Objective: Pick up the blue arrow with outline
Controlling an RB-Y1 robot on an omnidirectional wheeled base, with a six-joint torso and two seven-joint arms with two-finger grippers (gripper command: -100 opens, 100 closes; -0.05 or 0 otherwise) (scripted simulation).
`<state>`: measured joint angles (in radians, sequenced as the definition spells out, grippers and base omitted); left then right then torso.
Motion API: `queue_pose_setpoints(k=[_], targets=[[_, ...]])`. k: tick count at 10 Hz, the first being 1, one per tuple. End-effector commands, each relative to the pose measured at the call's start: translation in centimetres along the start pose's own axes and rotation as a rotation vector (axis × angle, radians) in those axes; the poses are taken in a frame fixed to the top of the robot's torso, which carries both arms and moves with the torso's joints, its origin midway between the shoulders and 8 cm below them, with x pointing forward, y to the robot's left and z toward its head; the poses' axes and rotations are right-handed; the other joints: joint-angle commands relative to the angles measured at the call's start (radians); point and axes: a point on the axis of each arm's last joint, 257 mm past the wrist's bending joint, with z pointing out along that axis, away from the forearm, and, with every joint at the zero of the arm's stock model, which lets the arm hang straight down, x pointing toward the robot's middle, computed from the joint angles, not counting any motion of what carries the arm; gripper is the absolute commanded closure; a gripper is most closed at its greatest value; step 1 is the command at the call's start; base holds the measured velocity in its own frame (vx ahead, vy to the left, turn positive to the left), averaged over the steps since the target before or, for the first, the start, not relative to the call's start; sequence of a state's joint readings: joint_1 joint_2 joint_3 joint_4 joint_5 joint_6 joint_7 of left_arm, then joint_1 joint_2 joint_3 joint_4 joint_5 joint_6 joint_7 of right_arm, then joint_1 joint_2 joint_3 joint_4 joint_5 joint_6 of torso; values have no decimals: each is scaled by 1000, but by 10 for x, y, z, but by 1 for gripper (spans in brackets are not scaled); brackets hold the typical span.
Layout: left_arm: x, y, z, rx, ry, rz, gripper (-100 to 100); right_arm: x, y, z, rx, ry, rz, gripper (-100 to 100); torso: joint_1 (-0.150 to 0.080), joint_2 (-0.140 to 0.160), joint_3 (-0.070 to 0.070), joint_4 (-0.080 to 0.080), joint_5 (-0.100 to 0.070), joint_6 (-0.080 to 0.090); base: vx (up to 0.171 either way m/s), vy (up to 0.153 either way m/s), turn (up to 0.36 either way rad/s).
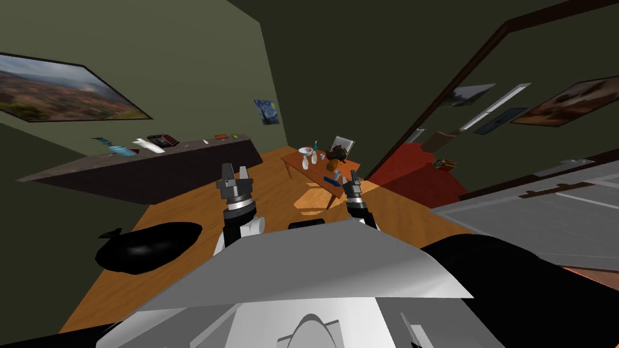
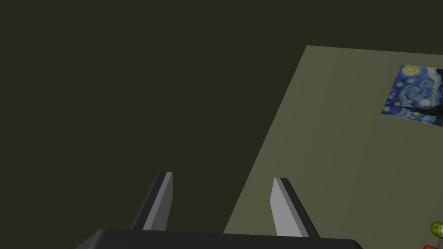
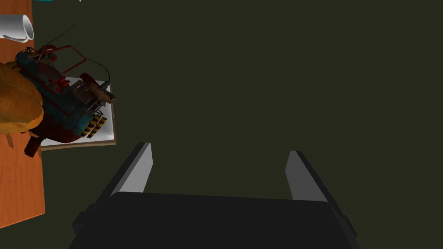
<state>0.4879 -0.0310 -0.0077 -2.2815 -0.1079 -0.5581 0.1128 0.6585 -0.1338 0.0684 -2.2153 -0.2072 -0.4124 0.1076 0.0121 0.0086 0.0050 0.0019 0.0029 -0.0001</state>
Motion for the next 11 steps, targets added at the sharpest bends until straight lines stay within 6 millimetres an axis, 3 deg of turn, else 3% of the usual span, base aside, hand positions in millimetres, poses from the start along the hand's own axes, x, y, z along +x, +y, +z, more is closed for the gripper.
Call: queue_pose_setpoints(k=[1,2,3,4,7,8,10,11], targets=[[0,0,0,0,0,0,0,-6,-35,-21,106,-5,-36,-100,0,0,0,0,0,0,-97,155,198],[0,0,0,0,0,0,0,-6,-35,-21,106,-5,-36,-100,-2,0,0,0,0,0,-54,93,54],[0,0,0,0,0,0,0,-10,-56,-36,174,-6,-60,-100,-6,-2,-1,0,-1,0,-48,78,130],[0,0,0,0,0,0,0,-10,-56,-36,174,-6,-60,-100,-8,-3,-2,-1,-2,0,-40,51,75],[0,0,0,0,0,0,0,-24,-119,-94,388,6,-132,-100,-7,-3,-2,-1,-2,0,-51,99,212],[0,0,0,0,0,0,0,-26,-122,-98,401,5,-140,-100,-6,-3,-2,-1,-1,0,-44,70,45],[0,0,0,0,0,0,0,-37,-162,-151,561,27,-192,-100,-10,-4,-2,-1,-2,0,-16,60,199],[0,0,0,0,0,0,0,-37,-162,-152,563,28,-197,-100,-10,-5,-3,-1,-2,0,-5,41,67]])
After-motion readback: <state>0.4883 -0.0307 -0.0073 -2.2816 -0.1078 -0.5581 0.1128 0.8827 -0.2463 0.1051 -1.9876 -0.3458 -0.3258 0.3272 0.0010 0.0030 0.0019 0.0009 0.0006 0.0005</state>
